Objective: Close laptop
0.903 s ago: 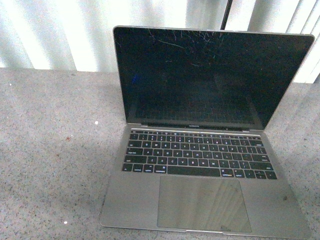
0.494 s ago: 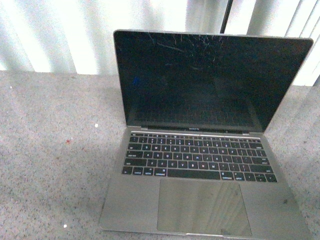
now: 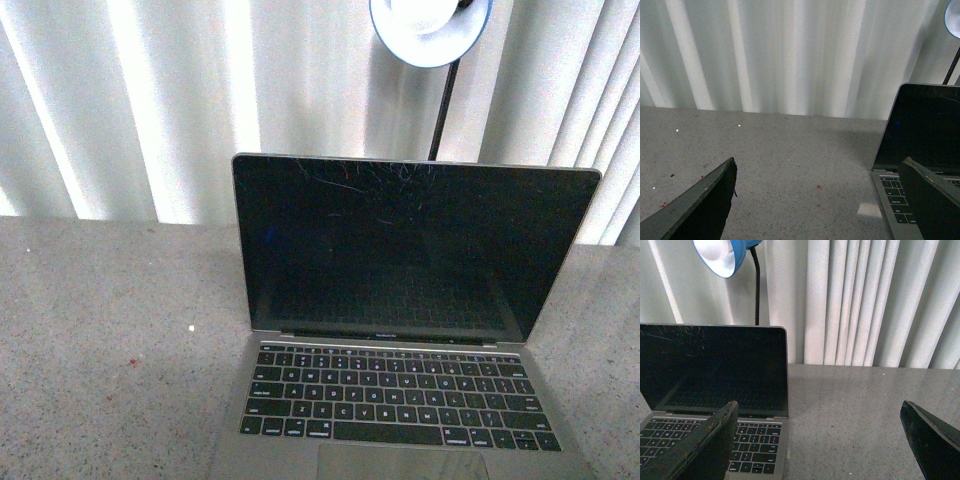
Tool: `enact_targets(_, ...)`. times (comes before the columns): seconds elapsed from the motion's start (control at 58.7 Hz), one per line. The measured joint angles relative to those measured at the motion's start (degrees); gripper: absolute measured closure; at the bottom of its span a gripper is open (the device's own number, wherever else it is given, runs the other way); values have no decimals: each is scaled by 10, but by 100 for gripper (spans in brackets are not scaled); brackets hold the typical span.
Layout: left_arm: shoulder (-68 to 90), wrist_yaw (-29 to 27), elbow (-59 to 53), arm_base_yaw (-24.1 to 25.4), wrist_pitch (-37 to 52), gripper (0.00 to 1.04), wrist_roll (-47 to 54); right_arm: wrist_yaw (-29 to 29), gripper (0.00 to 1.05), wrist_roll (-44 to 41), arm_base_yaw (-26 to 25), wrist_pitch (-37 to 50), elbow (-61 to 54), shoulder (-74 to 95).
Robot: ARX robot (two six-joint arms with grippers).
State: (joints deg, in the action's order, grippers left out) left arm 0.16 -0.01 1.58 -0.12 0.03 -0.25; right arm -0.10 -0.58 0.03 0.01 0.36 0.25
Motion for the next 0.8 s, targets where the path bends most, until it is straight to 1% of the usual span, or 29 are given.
enact_targets(0.204,0,-1,0,0,0,7,0,0,7,0,0,0,0,0)
enact_targets(0.221,5,-15,2,-5,-7,7,-9,0,7,0,0,0,0,0)
enact_targets(0.239,11,-45,6,-14,-25,7,-19,0,7,0,0,0,0,0)
enact_targets(0.273,25,-81,13,-32,-47,7,-39,0,7,0,0,0,0,0)
enact_targets(0.29,38,-110,15,-43,-48,7,-53,0,7,0,0,0,0,0)
enact_targets(0.324,66,-128,17,-56,-35,7,-69,14,7,9,2,-18,6,9)
enact_targets(0.358,87,-122,20,-60,-17,7,-77,33,7,23,0,-82,38,49)
enact_targets(0.392,117,-109,26,-62,19,7,-77,29,7,23,-8,-103,60,97)
enact_targets(0.426,142,-91,33,-61,54,7,-75,19,7,20,-17,-94,78,144)
enact_targets(0.477,195,-46,54,-50,116,7,-77,-12,7,8,-33,-52,103,216)
enact_targets(0.494,221,-32,64,-48,141,7,-76,-30,7,-3,-39,-21,119,256)
enact_targets(0.528,276,-10,85,-45,192,7,-70,-45,7,-14,-41,9,136,292)
enact_targets(0.562,347,6,111,-45,255,7,-59,-73,7,-38,-41,56,162,346)
enact_targets(0.63,441,23,151,-54,317,7,-49,-104,7,-71,-43,113,193,416)
enact_targets(0.682,517,36,190,-70,344,7,-34,-115,7,-102,-46,153,221,479)
enact_targets(0.801,645,45,276,-109,353,7,8,-139,7,-160,-56,235,273,603)
